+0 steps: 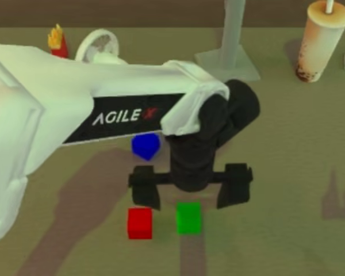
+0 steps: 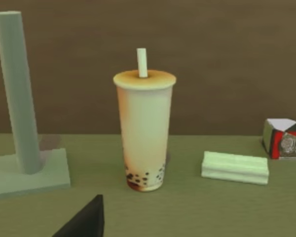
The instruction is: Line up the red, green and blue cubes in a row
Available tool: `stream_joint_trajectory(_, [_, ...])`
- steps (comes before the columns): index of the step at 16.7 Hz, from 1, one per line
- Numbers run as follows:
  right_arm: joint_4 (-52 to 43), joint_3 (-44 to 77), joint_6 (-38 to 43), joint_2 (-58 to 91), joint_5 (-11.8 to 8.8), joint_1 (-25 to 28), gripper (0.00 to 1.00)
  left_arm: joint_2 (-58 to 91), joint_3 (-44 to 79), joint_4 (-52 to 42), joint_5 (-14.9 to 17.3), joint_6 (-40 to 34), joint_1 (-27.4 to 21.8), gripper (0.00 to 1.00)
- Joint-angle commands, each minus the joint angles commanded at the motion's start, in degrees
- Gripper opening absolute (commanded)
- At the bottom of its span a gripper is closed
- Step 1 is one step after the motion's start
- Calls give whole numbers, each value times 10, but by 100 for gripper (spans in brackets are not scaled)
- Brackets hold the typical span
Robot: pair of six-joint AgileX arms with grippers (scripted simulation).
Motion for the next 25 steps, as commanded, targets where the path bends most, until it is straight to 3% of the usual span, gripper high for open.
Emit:
stream_joint_trajectory(4, [0, 0, 0, 0, 0, 0, 100, -28, 44, -71, 0, 0, 5, 100])
stream_joint_trajectory(9, [0, 0, 0, 0, 0, 0, 100, -29, 47, -75, 0, 2, 3, 100])
stream_joint_trajectory(12, [0, 0, 0, 0, 0, 0, 100, -12, 70, -83, 0, 40, 16, 100])
stream_joint_trajectory(16, [0, 0, 0, 0, 0, 0, 100, 35, 133, -105, 1, 158, 60, 100])
stream_joint_trajectory(25, [0, 0, 0, 0, 0, 0, 100, 143, 286, -155, 6, 507, 183, 100])
